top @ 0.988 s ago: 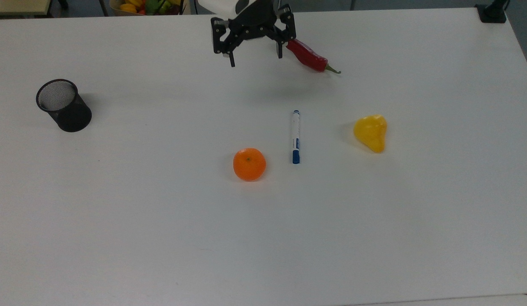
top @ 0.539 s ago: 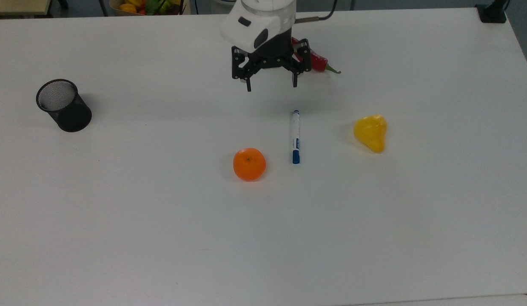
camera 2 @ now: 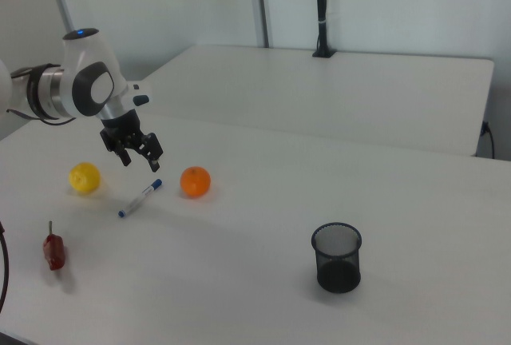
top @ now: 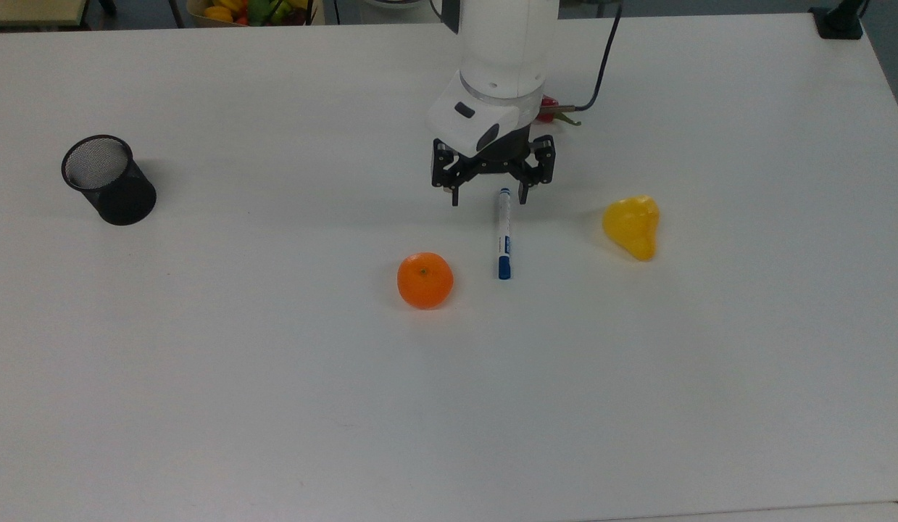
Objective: Place marker
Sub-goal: 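Lower the open gripper onto the marker and close on it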
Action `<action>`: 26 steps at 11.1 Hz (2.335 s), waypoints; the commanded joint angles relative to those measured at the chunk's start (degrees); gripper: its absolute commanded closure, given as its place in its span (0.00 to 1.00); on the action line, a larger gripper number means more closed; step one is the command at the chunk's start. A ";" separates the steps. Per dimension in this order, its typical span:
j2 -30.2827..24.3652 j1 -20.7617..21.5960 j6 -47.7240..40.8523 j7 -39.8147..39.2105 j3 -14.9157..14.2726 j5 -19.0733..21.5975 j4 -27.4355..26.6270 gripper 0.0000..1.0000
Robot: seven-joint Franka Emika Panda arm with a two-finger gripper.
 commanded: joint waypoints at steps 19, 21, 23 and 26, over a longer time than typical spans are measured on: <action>9.12 2.36 8.36 10.46 0.84 -10.89 -0.01 1.00; 8.86 2.27 8.18 10.72 0.84 -10.89 0.00 1.00; 6.50 1.75 7.39 10.81 0.84 -10.19 0.00 1.00; 2.03 0.34 3.19 10.46 0.92 -9.58 0.08 1.00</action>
